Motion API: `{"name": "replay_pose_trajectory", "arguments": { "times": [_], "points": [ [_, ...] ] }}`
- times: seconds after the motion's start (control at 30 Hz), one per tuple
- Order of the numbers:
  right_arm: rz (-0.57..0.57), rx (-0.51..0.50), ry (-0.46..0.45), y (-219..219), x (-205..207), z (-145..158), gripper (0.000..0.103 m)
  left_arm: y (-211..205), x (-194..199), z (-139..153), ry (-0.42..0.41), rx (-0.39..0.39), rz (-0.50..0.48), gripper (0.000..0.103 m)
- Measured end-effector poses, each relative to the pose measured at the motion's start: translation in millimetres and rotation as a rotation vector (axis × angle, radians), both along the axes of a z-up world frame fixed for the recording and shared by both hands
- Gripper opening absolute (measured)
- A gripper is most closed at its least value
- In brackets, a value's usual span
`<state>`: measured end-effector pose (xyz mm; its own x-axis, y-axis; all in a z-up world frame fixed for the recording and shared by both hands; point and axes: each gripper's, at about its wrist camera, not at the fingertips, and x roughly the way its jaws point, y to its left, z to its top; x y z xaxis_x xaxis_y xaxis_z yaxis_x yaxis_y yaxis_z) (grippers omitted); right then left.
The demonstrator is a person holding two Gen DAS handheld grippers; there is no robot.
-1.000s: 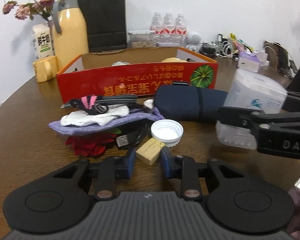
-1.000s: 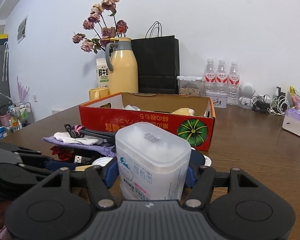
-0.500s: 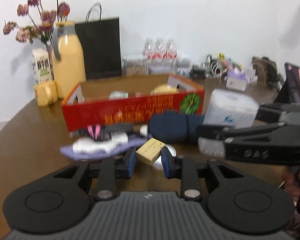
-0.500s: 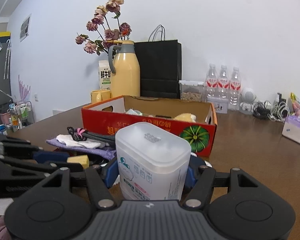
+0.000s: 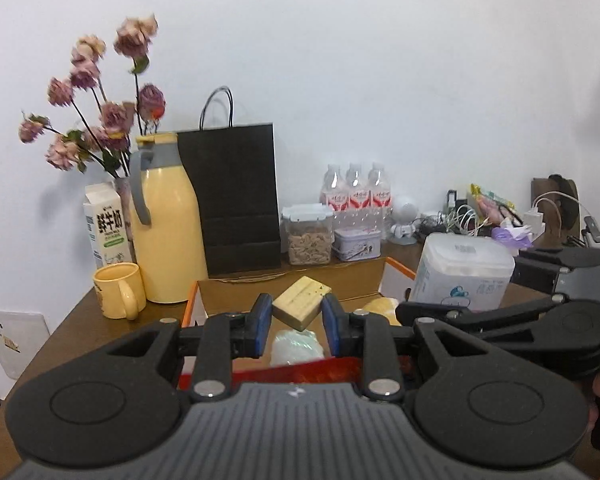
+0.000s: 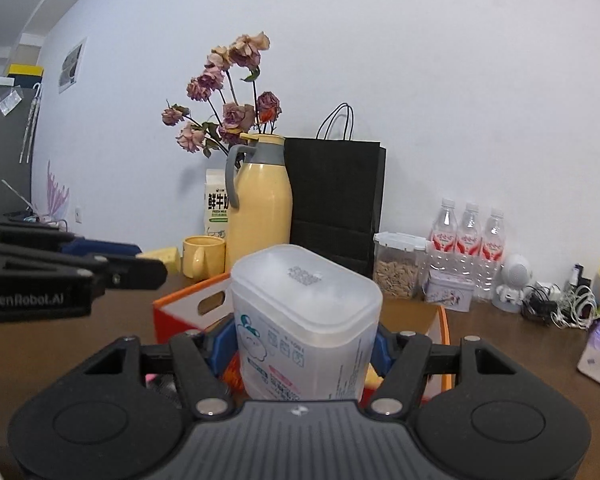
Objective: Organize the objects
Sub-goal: 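Grasp the yellow sponge block with left tool while right tool carries container to box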
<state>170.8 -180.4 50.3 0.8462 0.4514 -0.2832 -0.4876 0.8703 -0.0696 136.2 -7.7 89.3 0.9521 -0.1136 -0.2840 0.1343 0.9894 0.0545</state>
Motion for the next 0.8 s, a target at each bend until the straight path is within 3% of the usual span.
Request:
{"name": "replay_pose_trajectory", "arguments": {
  "times": [0.23, 0.53, 0.67, 0.8],
  "points": [
    [-0.003, 0.000, 0.140, 17.8, 85.2, 10.1, 0.063, 21.1, 75.8, -2.3, 0.061, -0.051, 0.008, 0.028],
    [-0.013, -0.047, 0.400, 41.5, 197.4, -25.8, 0.063, 35.0, 162.5, -32.6, 0.218, -0.066, 0.064, 0.028],
    [-0.003, -0.056, 0.482, 48.4, 217.3, -41.6, 0.063, 39.0, 180.8, -46.8, 0.273, -0.062, 0.069, 0.028],
    [-0.008, -0.098, 0.485, 58.4, 222.1, -48.7, 0.063, 32.1, 188.1, -56.3, 0.309, -0.014, 0.057, 0.028]
  ]
}}
